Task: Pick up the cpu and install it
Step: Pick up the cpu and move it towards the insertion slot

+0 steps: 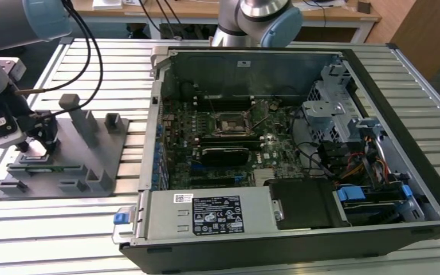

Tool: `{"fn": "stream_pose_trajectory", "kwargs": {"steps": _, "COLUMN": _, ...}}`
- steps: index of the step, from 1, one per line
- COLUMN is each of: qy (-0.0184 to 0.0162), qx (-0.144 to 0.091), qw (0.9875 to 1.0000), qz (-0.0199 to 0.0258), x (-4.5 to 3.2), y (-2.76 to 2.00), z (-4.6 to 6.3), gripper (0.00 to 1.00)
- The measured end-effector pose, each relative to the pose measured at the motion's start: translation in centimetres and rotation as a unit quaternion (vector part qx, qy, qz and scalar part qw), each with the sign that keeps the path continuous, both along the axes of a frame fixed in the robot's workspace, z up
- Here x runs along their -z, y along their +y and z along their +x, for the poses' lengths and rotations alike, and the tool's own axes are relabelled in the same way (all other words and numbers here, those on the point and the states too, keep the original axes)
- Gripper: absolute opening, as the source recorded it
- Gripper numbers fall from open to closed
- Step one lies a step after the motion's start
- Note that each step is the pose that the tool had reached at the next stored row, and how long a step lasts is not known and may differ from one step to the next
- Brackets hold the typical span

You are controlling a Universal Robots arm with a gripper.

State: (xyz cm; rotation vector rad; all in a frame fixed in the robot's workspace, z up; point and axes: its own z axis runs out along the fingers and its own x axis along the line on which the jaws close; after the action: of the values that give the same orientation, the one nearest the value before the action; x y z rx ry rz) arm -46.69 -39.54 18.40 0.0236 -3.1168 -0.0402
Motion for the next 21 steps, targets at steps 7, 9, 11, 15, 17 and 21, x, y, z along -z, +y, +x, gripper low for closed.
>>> {"fn": "stream_pose_trajectory", "kwargs": {"steps": 7, "qy": 0.0, "qx": 0.0, "qw": 1.0, "qz": -0.0001, "x": -0.19, "y": 0.0, "z": 0.0, "gripper": 0.54}}
{"fn": "stream_pose_trajectory", "kwargs": {"steps": 9, "qy": 0.0001, "qx": 0.0, "qw": 1.0, "qz": -0.0003, "x": -0.2, "y": -0.01, "z": 0.0, "gripper": 0.54}}
{"fn": "stream_pose_trajectory", "kwargs": {"steps": 11, "qy": 0.0002, "qx": -0.001, "qw": 1.0, "qz": -0.0005, "x": -0.19, "y": 0.0, "z": 0.01, "gripper": 0.54}}
{"fn": "stream_pose_trajectory", "kwargs": {"steps": 15, "qy": 0.0001, "qx": -0.002, "qw": 1.0, "qz": -0.0006, "x": -0.09, "y": 0.02, "z": 0.01, "gripper": 0.62}}
{"fn": "stream_pose_trajectory", "kwargs": {"steps": 17, "qy": -0.0004, "qx": -0.002, "qw": 1.0, "qz": -0.0006, "x": -0.08, "y": 0.03, "z": -0.04, "gripper": 0.62}}
{"fn": "stream_pose_trajectory", "kwargs": {"steps": 21, "qy": -0.0035, "qx": 0.0, "qw": 1.0, "qz": -0.0021, "x": -0.08, "y": 0.02, "z": -0.29, "gripper": 0.62}}
